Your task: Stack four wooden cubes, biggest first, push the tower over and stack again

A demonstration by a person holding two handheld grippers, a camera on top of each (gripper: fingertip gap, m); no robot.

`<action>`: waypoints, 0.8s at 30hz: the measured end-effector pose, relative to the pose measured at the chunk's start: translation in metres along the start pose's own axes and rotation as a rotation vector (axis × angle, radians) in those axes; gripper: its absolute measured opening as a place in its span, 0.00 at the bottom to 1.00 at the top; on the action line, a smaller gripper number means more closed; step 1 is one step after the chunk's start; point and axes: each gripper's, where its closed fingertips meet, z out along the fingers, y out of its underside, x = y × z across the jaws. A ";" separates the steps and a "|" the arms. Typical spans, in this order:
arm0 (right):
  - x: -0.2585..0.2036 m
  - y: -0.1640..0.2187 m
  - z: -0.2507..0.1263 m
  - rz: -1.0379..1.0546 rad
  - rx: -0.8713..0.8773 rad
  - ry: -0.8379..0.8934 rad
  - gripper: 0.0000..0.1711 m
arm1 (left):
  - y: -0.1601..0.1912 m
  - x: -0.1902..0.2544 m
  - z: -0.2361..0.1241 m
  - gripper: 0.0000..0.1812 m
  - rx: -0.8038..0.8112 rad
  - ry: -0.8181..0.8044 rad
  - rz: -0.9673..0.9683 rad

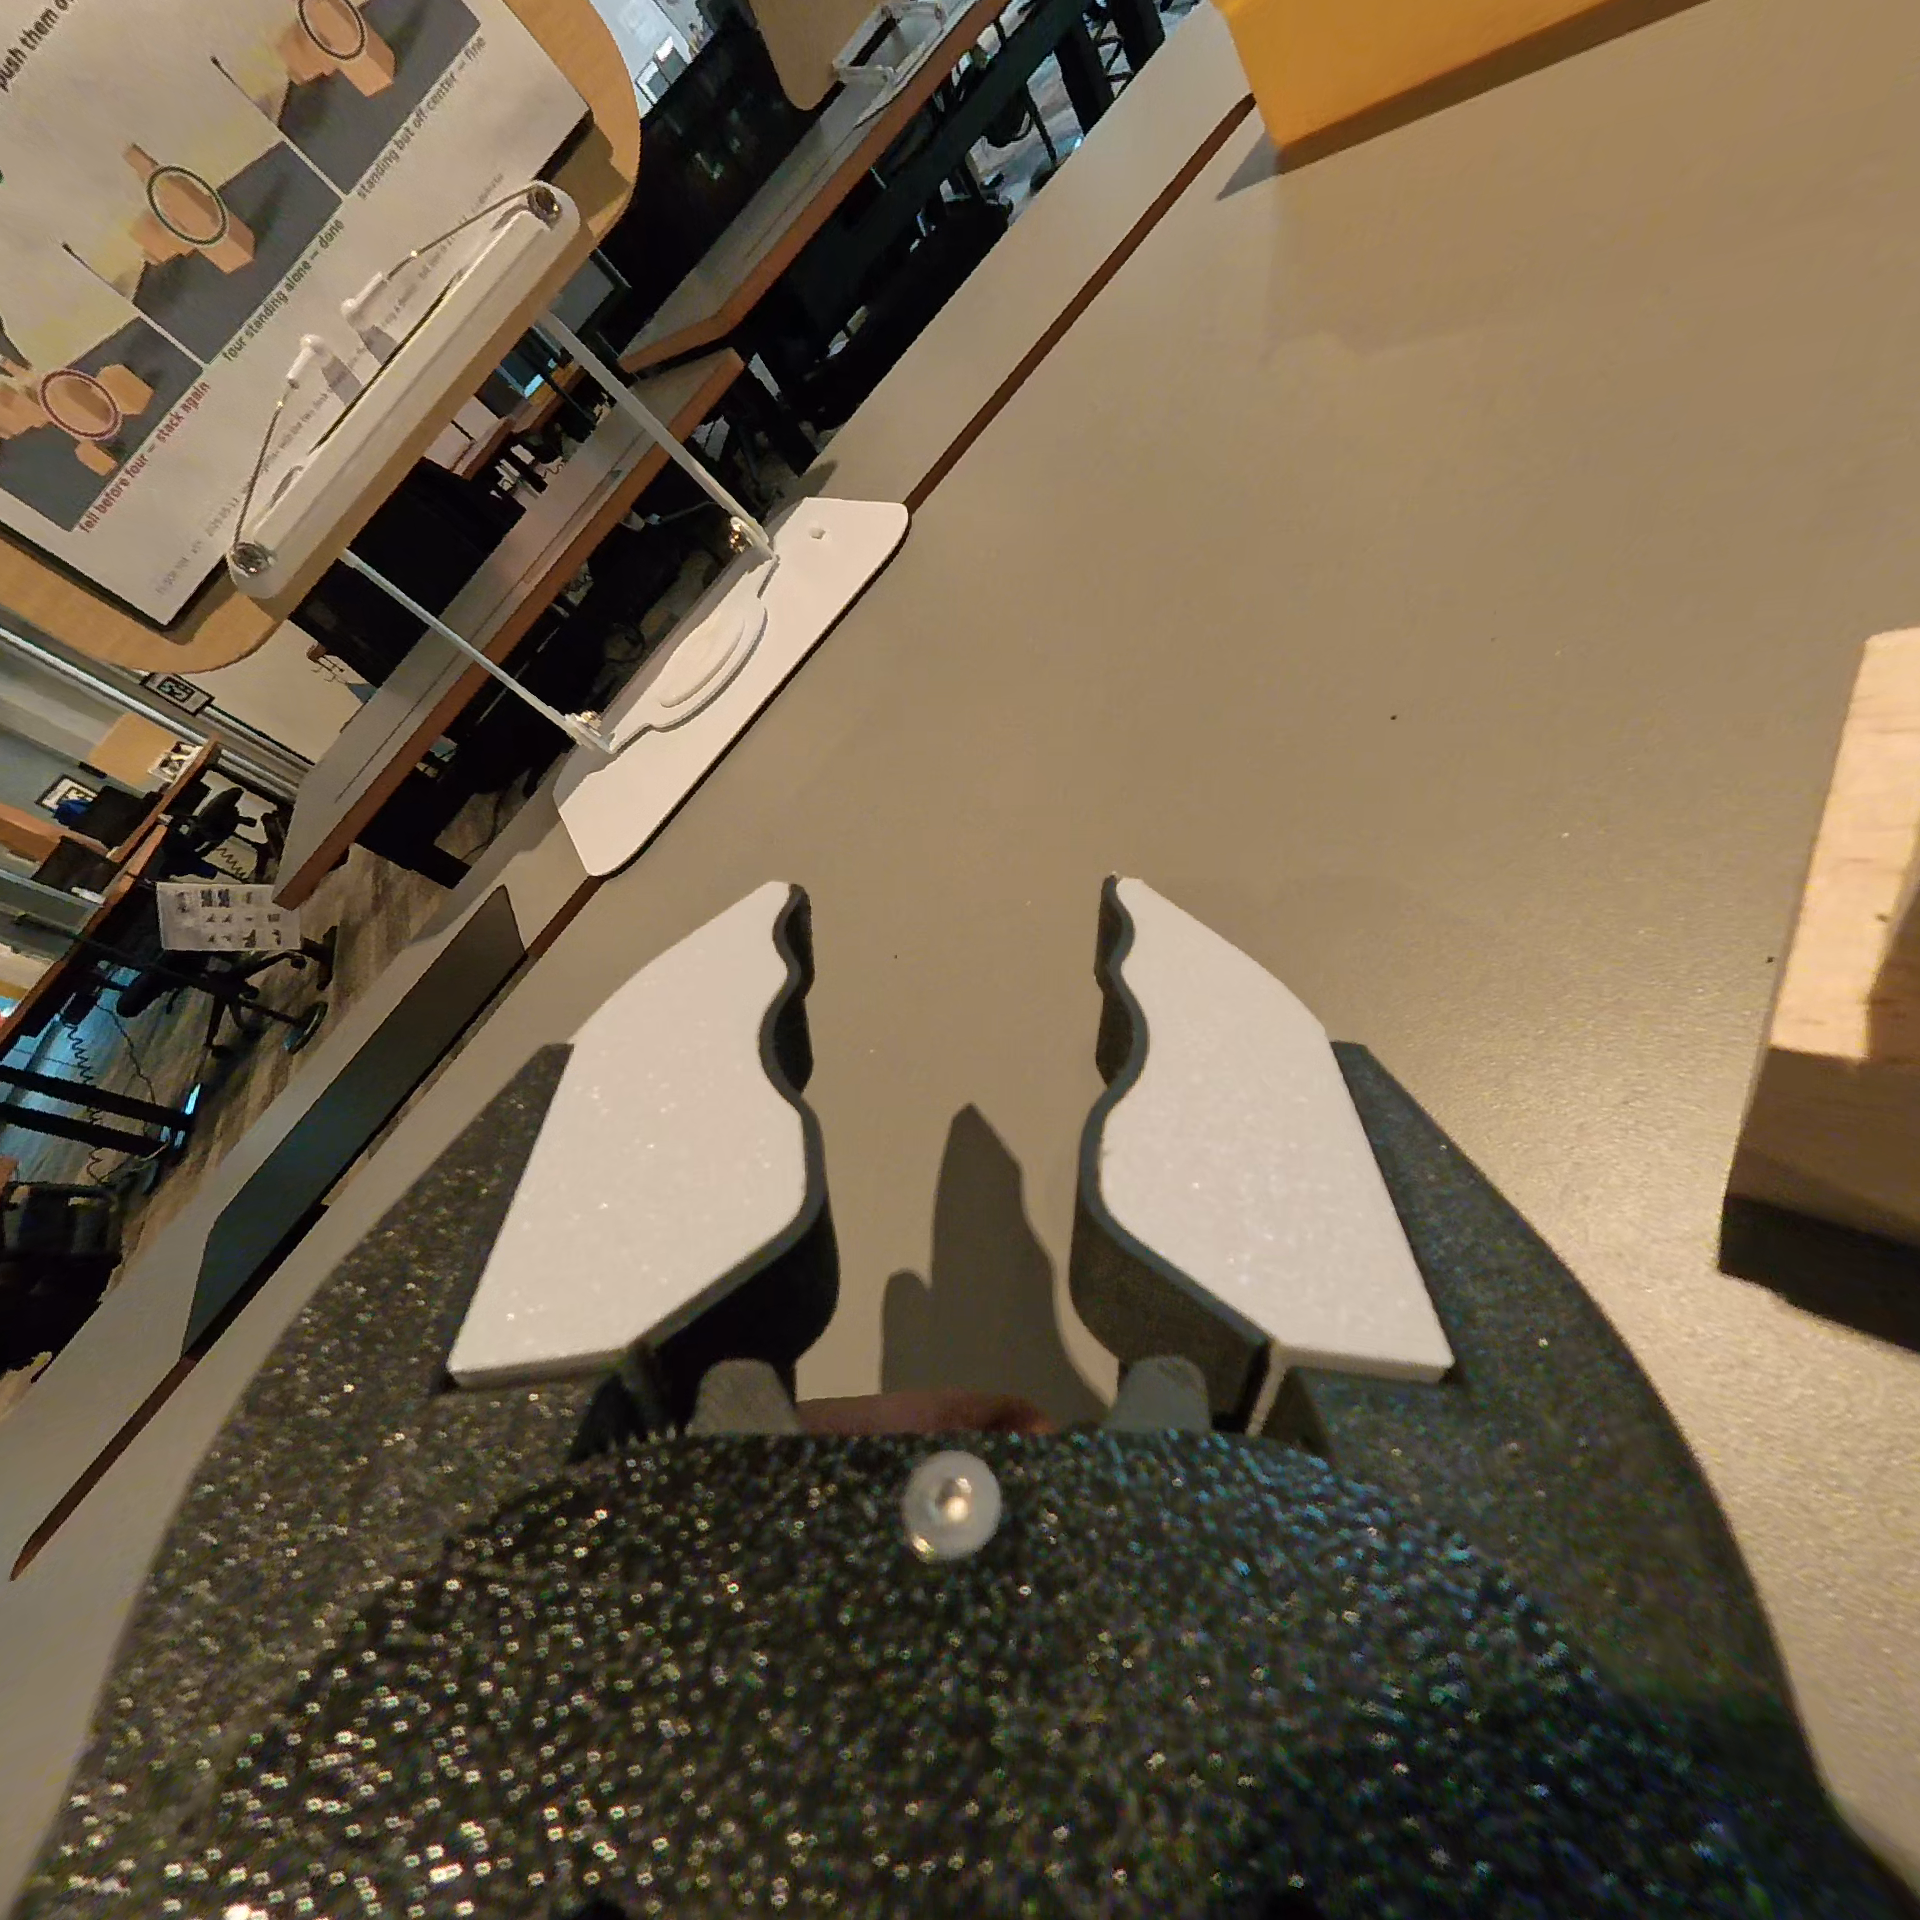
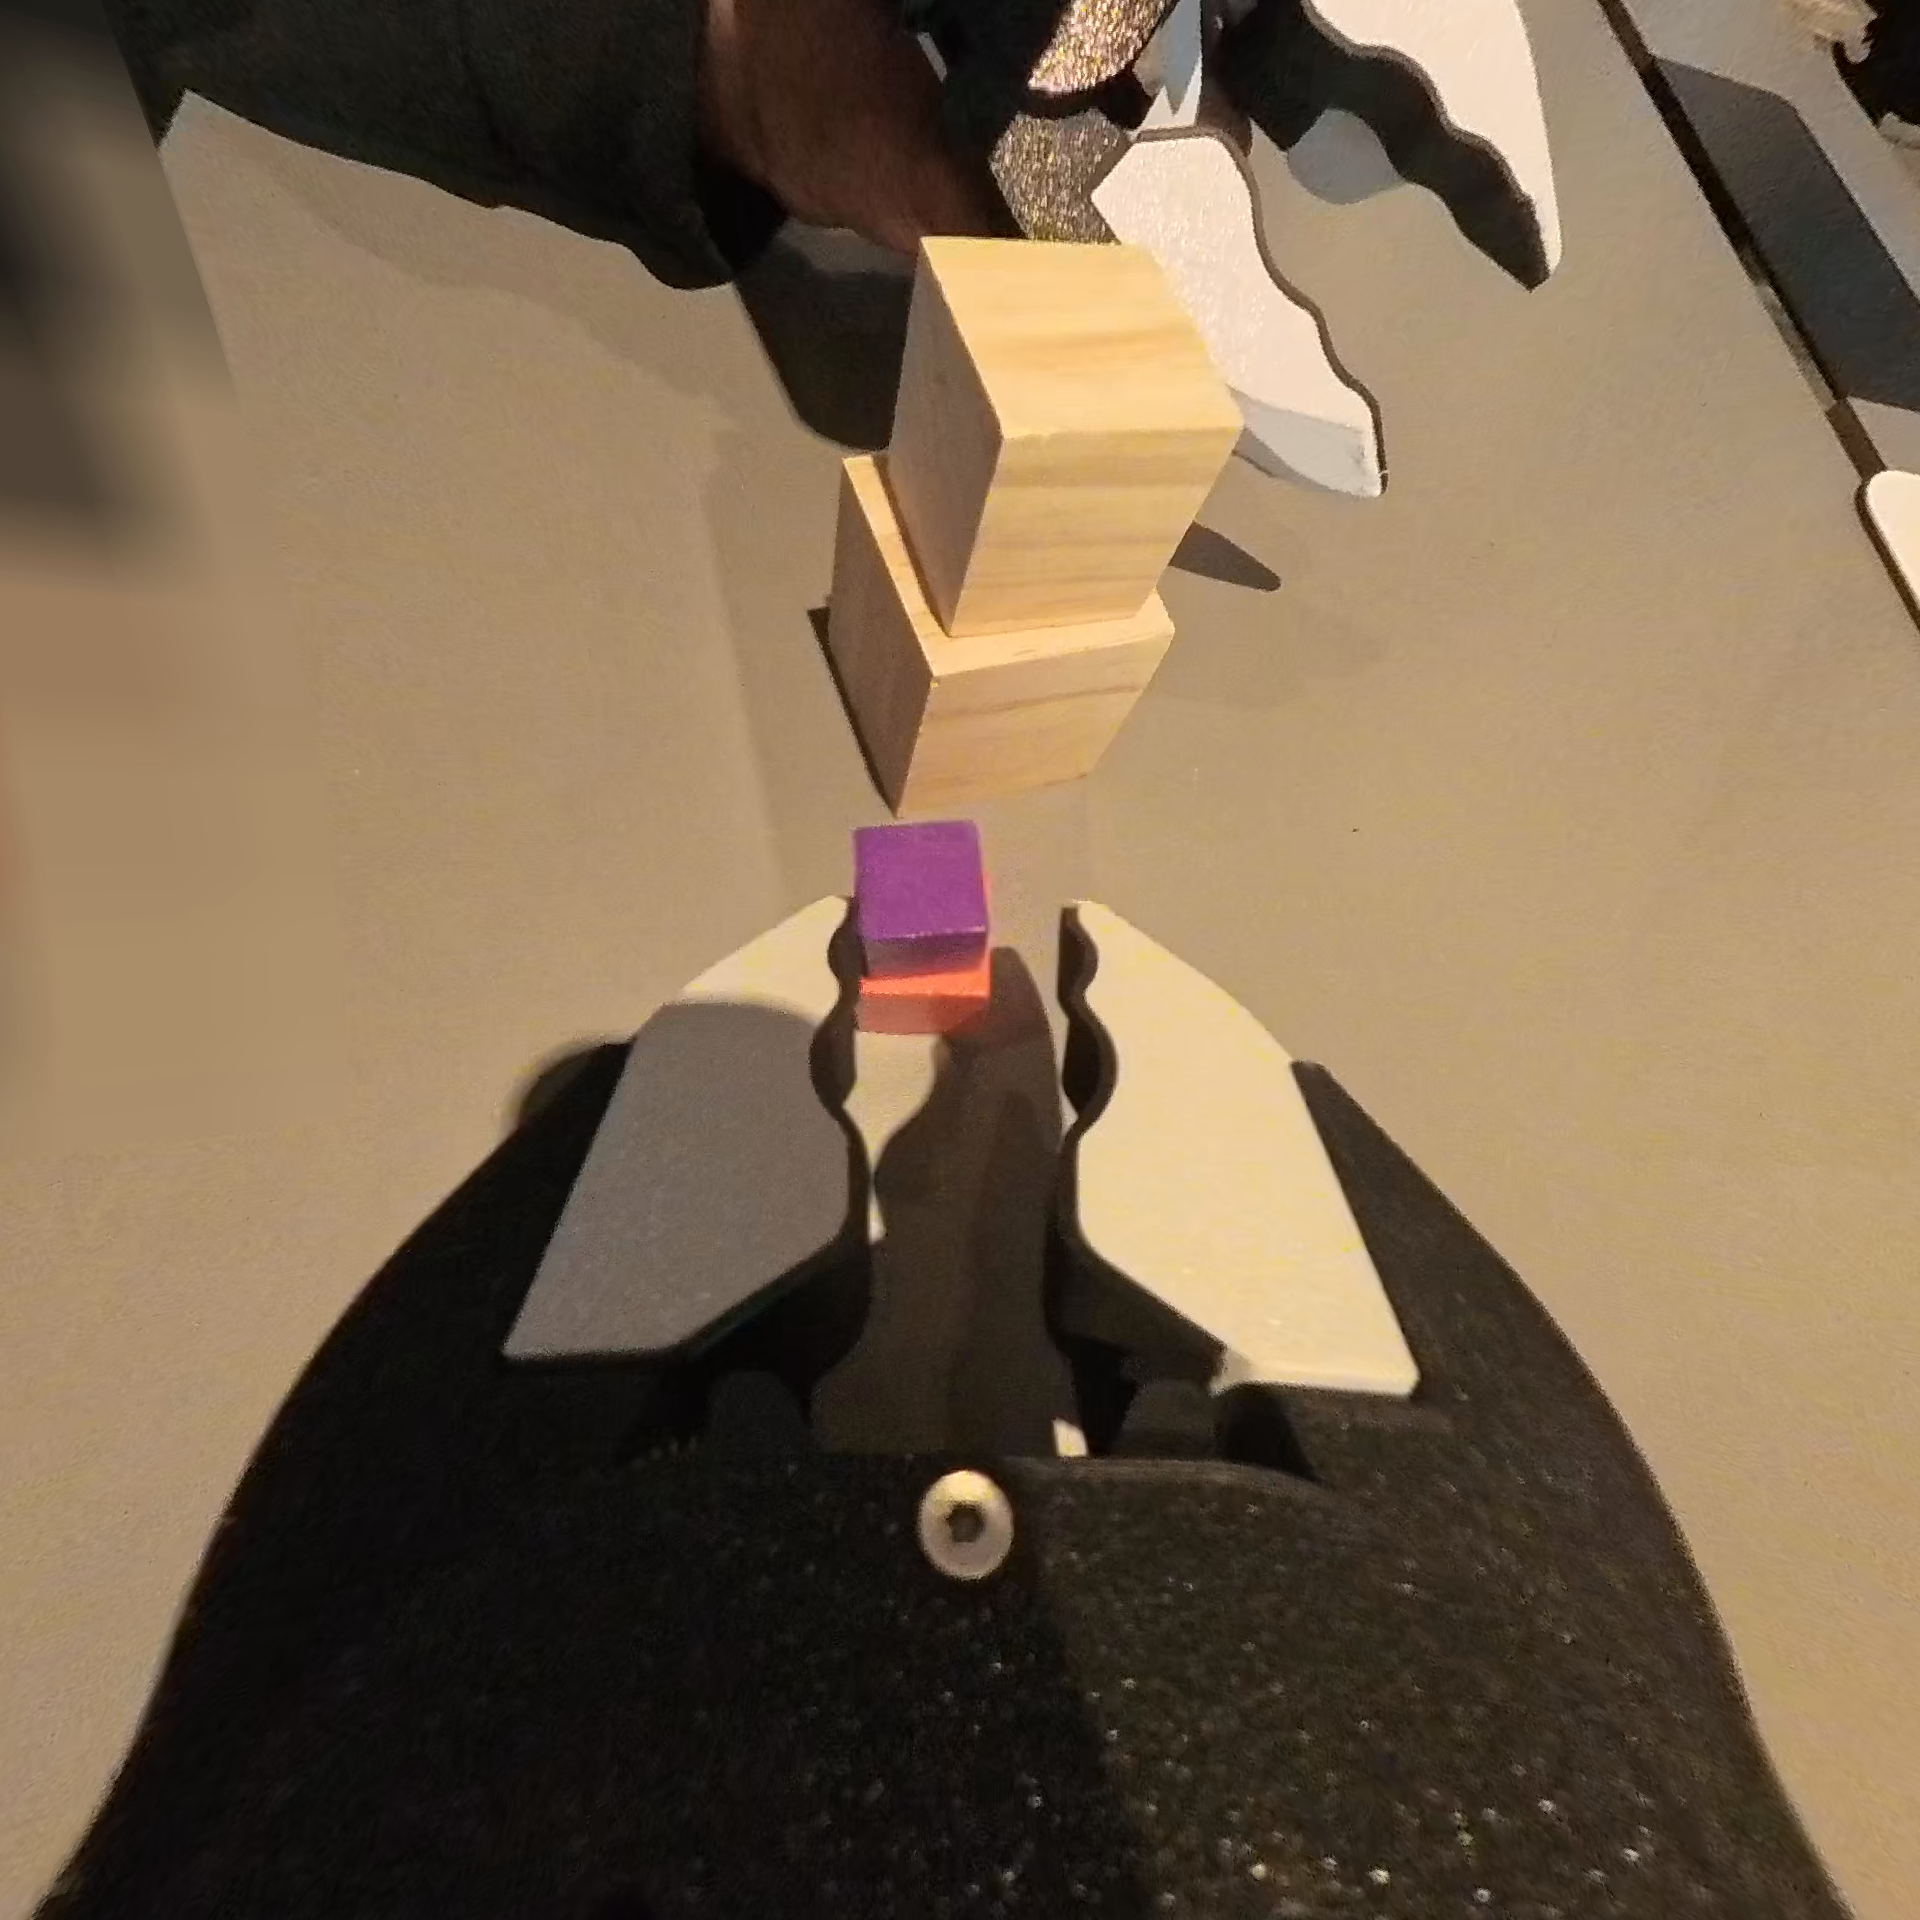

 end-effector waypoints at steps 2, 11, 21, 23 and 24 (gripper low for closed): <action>0.000 0.001 -0.001 0.005 0.001 -0.003 0.24 | 0.000 0.000 0.000 0.29 0.002 0.001 0.001; -0.002 0.006 0.000 0.019 -0.016 -0.028 0.31 | -0.001 0.000 -0.001 0.29 0.004 -0.002 0.011; -0.004 0.011 0.001 0.018 -0.040 -0.035 0.31 | -0.001 -0.001 -0.001 0.29 0.002 -0.004 0.015; -0.004 0.012 0.003 0.012 -0.048 -0.032 0.31 | -0.001 -0.001 -0.001 0.29 0.002 -0.003 0.015; -0.003 0.012 0.003 0.009 -0.051 -0.026 0.30 | -0.001 -0.001 -0.001 0.29 0.002 -0.003 0.015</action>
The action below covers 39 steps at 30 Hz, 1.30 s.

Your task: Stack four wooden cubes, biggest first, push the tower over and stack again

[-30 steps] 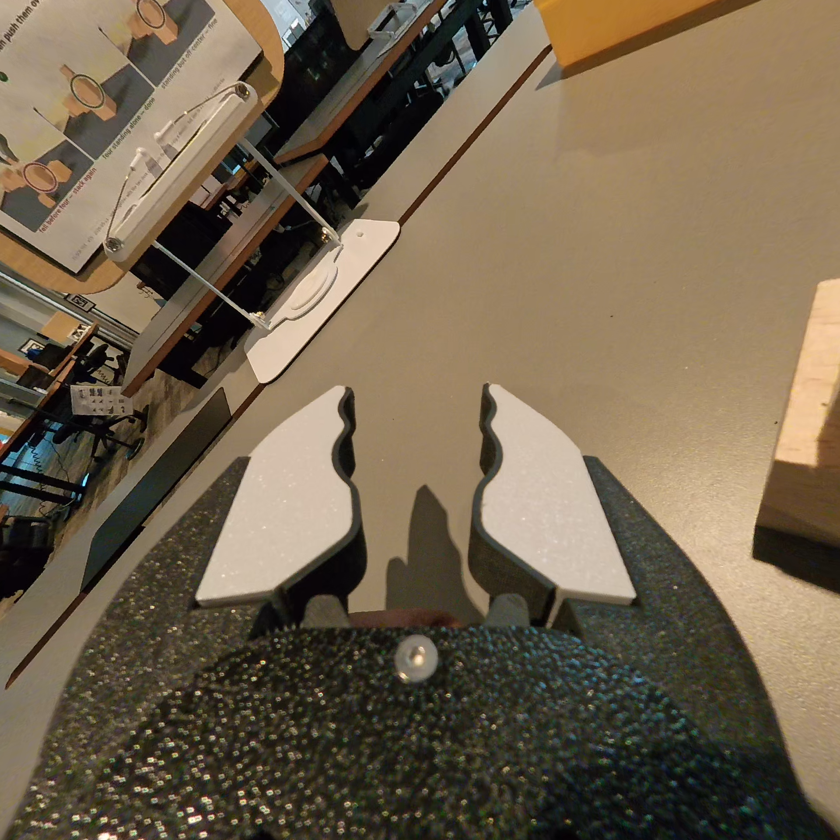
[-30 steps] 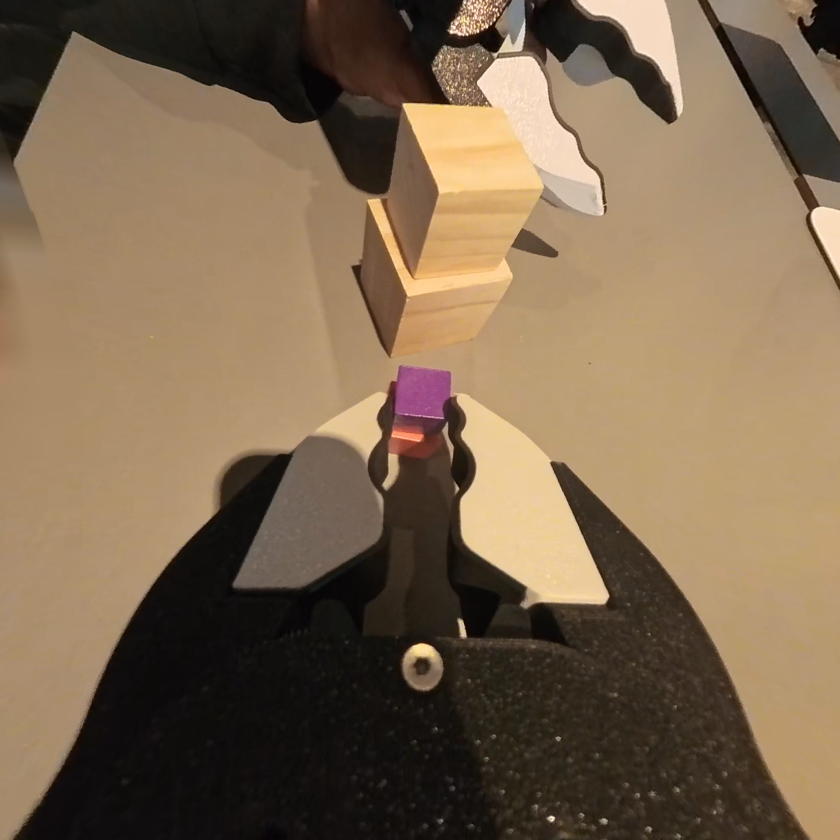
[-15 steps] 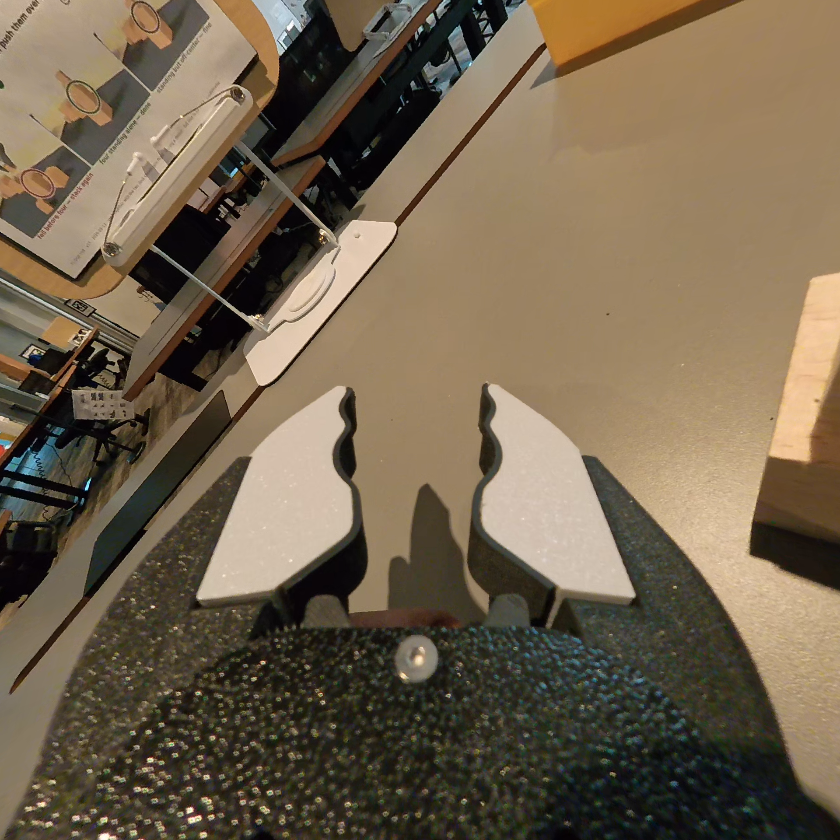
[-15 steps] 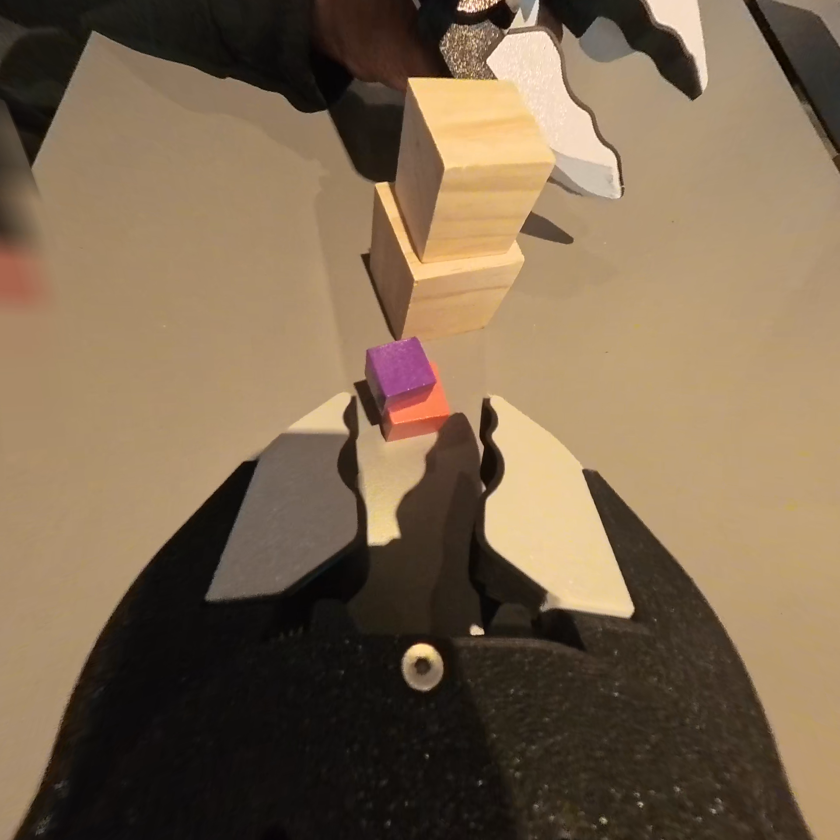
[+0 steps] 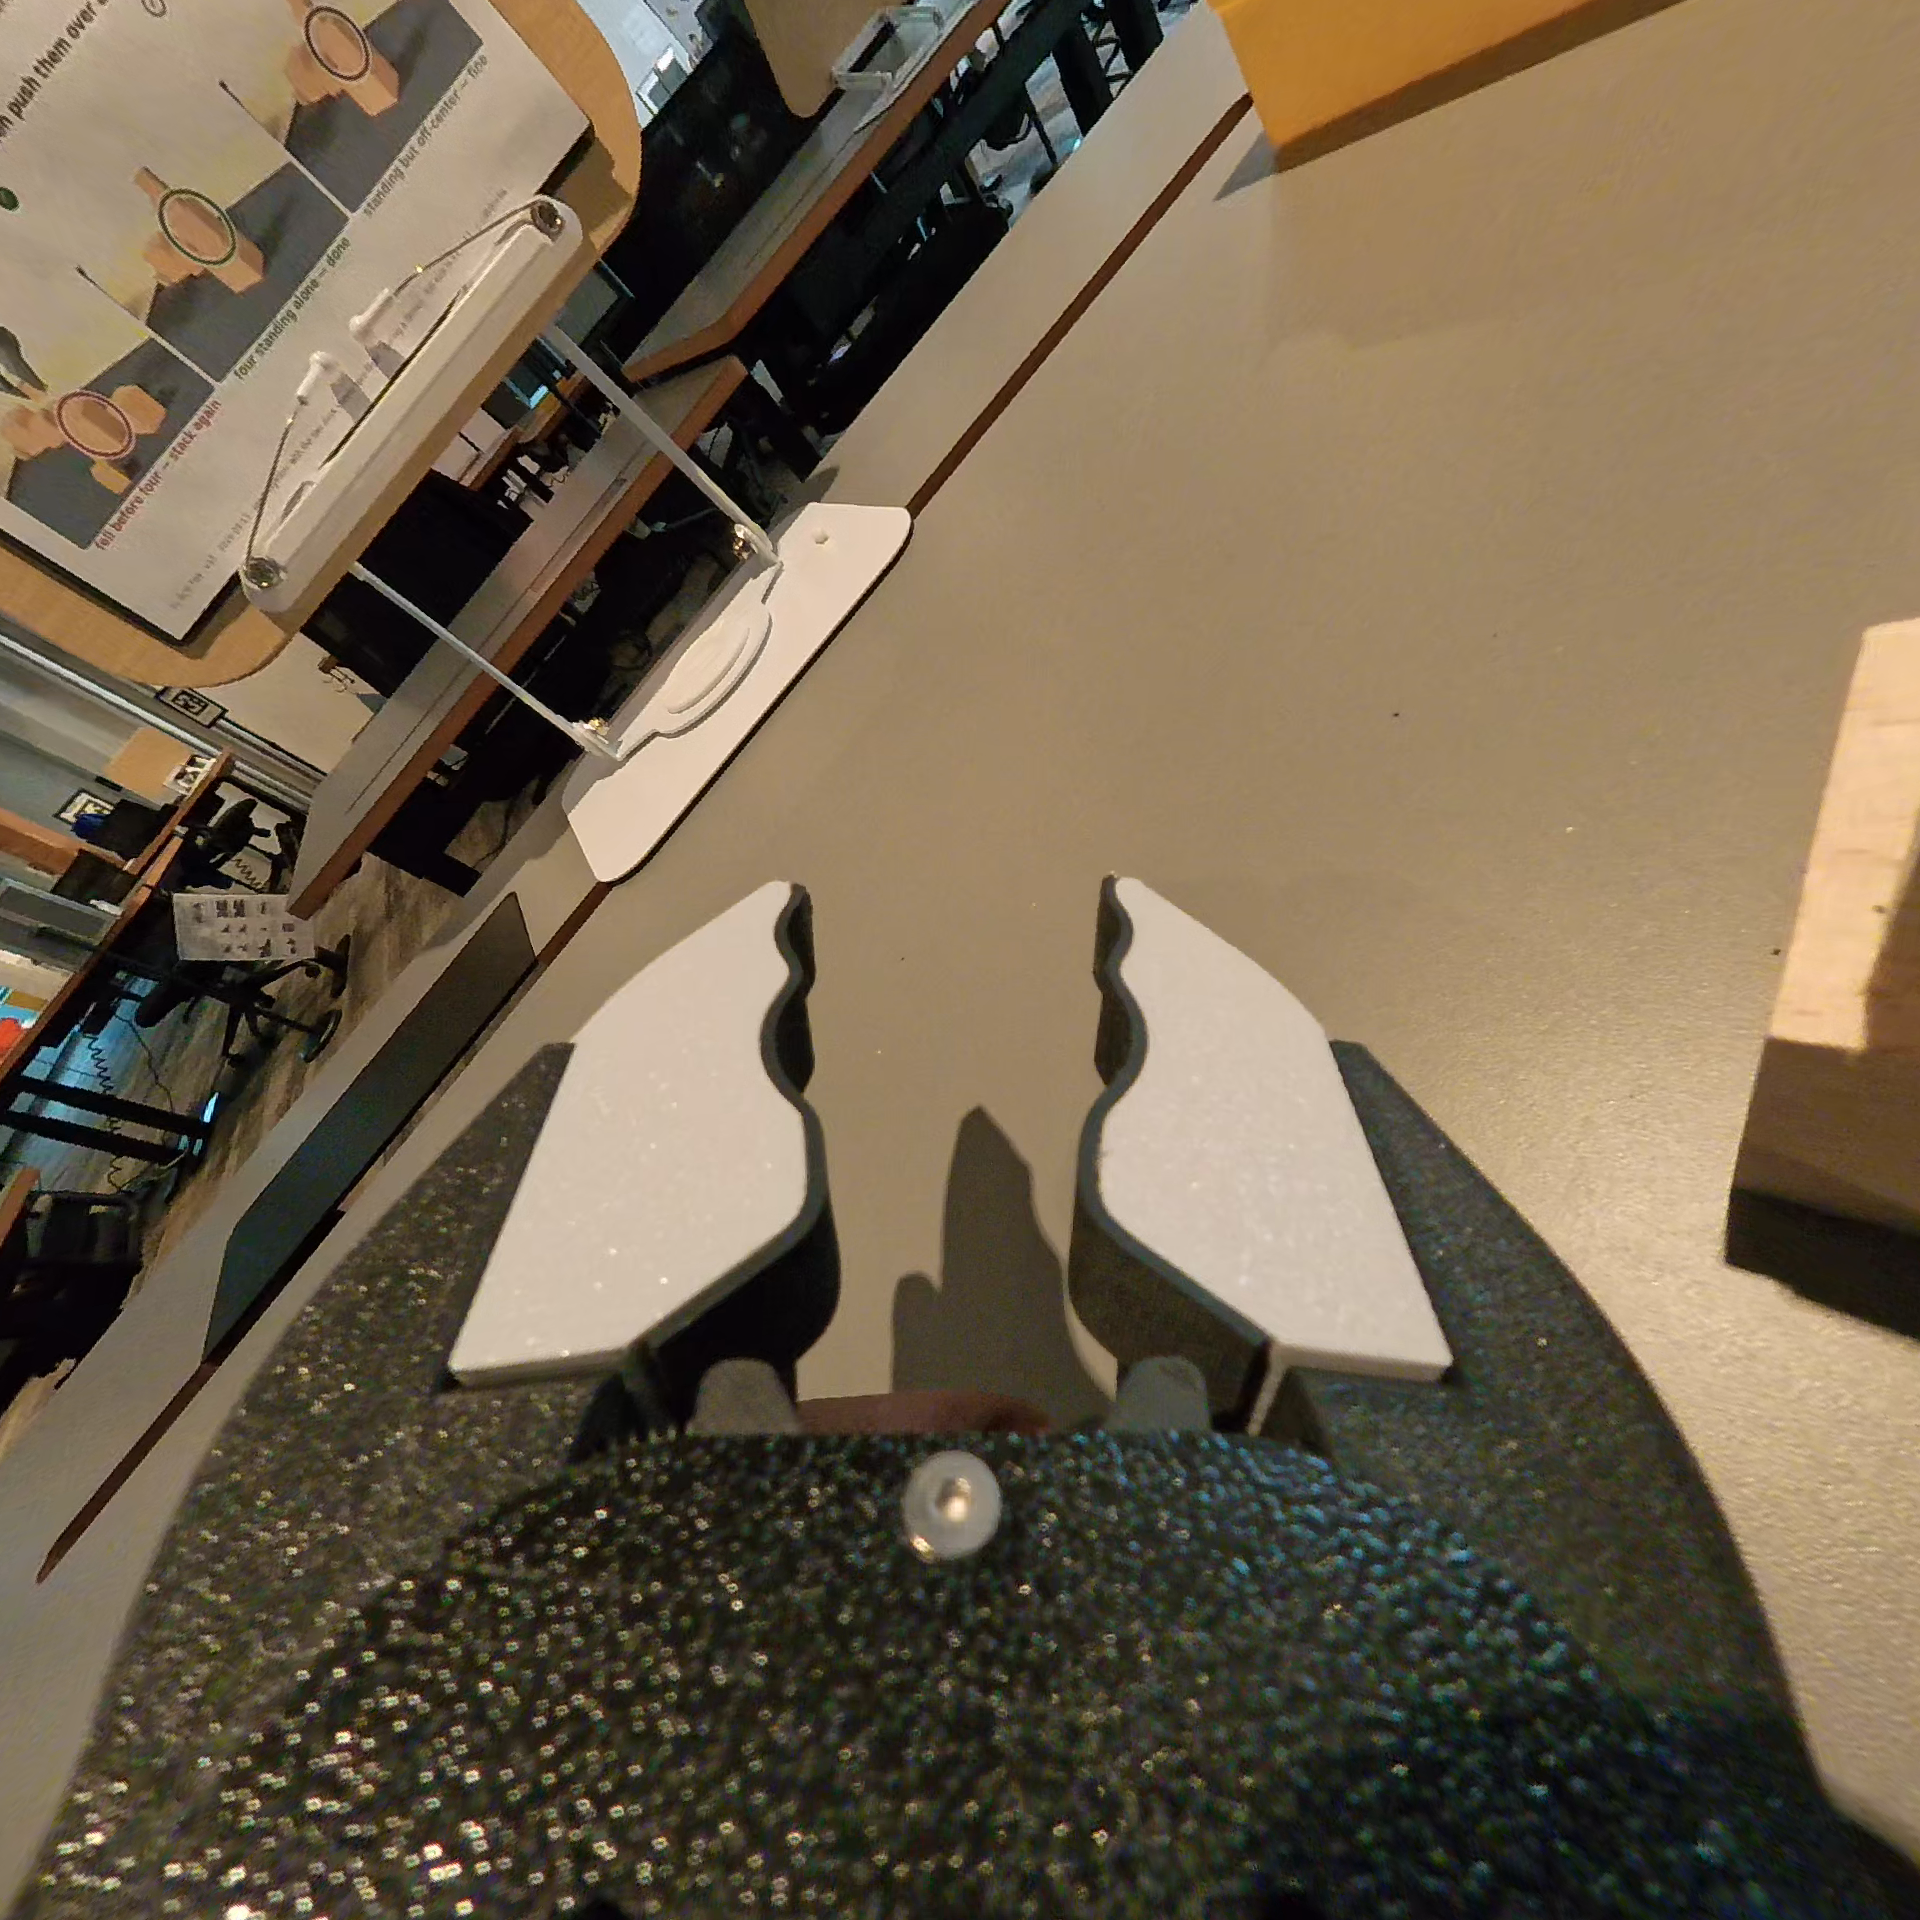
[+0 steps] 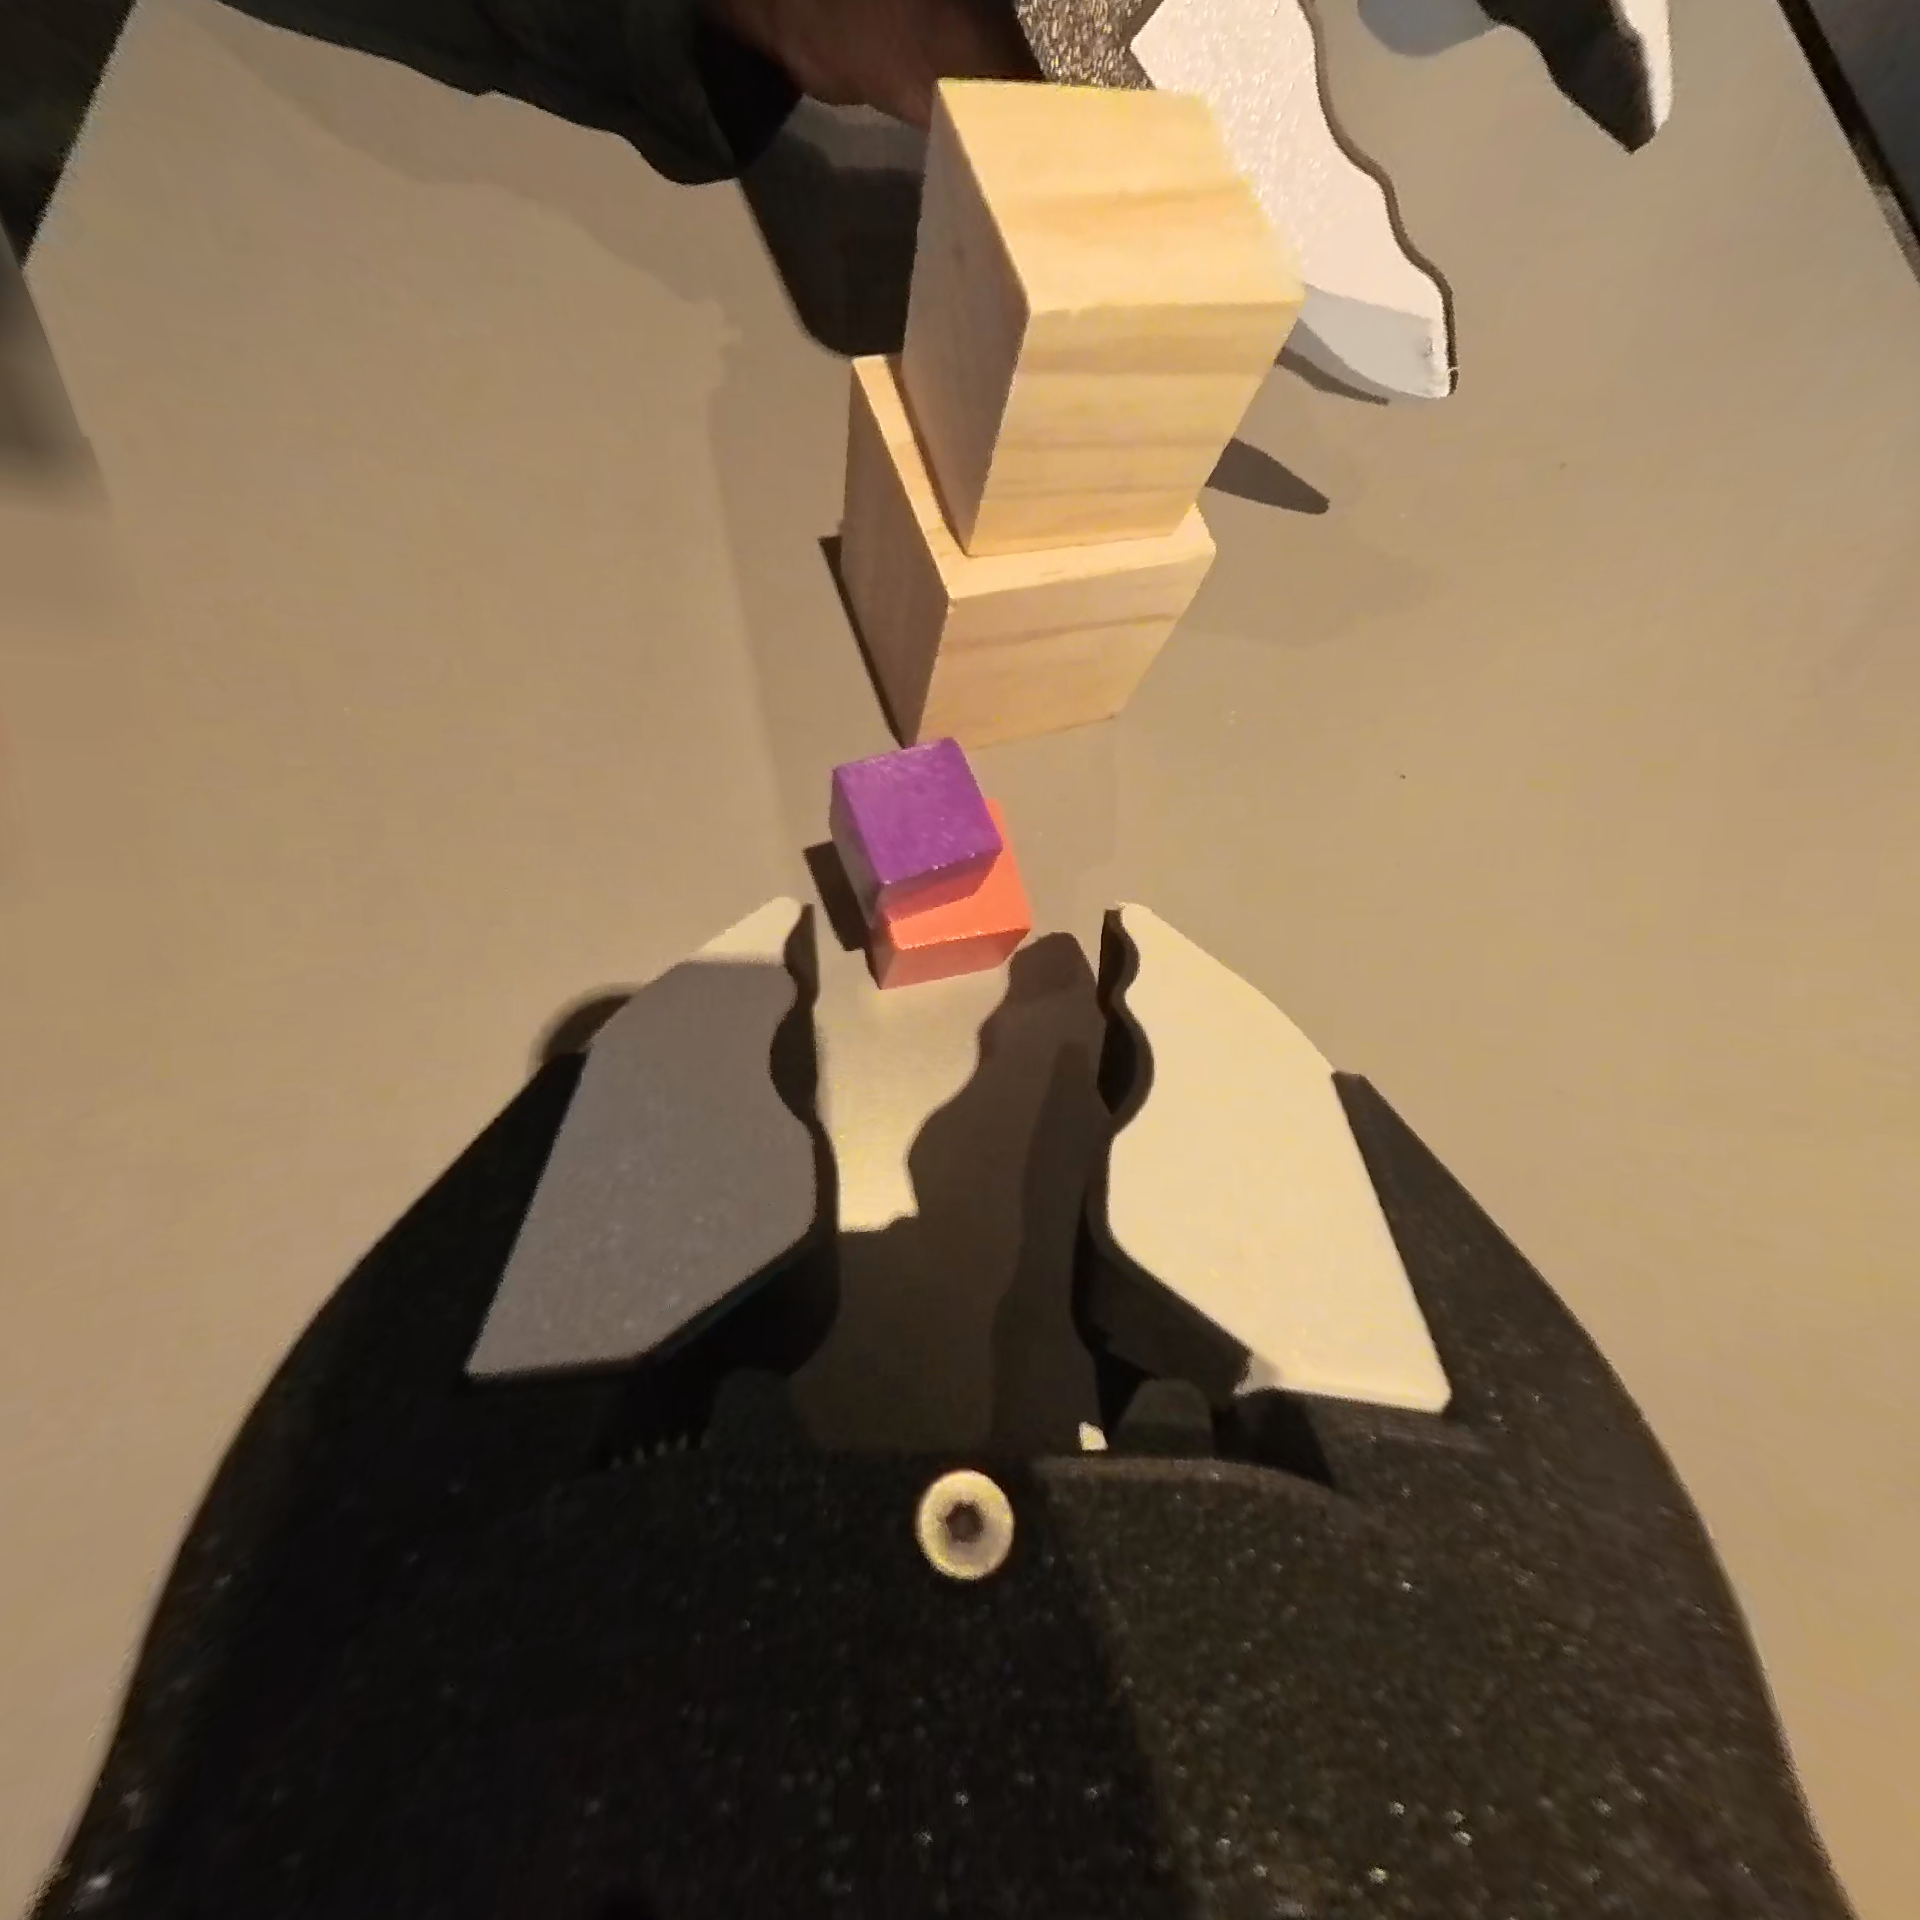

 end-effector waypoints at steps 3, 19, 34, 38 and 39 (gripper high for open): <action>0.004 -0.003 0.000 -0.002 0.015 0.029 0.30 | 0.000 0.000 0.000 0.29 0.000 0.000 0.000; 0.011 -0.012 -0.004 0.005 0.065 0.073 0.28 | 0.000 0.000 0.000 0.29 -0.001 0.001 0.003; 0.009 -0.010 -0.007 0.003 0.063 0.057 0.29 | 0.000 0.000 0.000 0.29 -0.001 0.001 0.008; 0.002 -0.007 -0.010 0.018 0.060 -0.008 0.31 | -0.001 0.000 0.000 0.29 0.000 0.001 0.007; 0.001 -0.005 -0.009 0.028 0.050 -0.021 0.32 | -0.001 0.001 -0.001 0.29 0.000 0.002 0.008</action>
